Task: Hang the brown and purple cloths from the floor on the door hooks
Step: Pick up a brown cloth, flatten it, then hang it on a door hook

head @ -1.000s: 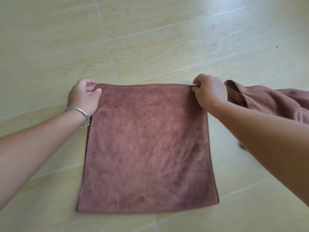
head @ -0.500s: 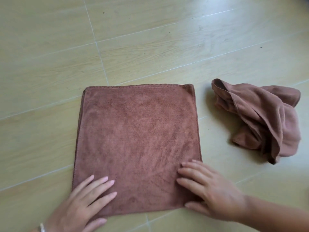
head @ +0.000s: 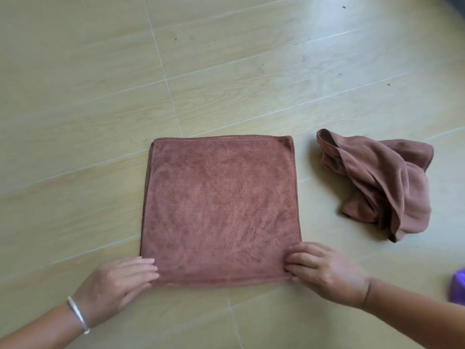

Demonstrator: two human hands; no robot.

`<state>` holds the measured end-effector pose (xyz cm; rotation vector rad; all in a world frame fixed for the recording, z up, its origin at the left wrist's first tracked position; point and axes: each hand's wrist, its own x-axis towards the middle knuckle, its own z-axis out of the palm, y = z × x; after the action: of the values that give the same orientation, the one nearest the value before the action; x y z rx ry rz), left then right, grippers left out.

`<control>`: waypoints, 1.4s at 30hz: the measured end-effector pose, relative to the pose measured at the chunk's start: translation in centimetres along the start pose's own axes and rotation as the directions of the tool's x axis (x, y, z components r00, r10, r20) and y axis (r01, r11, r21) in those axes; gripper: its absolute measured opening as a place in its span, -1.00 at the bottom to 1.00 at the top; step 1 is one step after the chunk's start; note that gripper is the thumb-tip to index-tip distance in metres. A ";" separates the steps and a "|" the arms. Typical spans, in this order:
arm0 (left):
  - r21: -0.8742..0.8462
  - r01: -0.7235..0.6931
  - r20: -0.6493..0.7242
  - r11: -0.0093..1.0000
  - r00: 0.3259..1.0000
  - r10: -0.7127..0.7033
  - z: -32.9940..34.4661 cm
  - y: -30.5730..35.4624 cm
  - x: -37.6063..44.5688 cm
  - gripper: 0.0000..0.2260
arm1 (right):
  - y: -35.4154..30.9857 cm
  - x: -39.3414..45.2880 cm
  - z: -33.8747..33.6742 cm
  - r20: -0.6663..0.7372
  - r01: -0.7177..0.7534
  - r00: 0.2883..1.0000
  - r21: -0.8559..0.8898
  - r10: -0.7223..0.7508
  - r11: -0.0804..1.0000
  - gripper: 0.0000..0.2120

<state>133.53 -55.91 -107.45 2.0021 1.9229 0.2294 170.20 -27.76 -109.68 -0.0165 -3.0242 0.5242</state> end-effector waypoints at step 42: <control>0.143 0.527 -0.506 0.838 0.766 -0.396 -100.6 32.8 -12.0 -0.88 | -30.9 22.0 -102.7 0.080 0.088 0.995 -0.529 -0.054 0.844 -0.50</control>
<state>127.63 -54.12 -1.15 1.6306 2.8361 0.3394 155.82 -21.92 -1.32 0.0828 -3.1038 -0.3429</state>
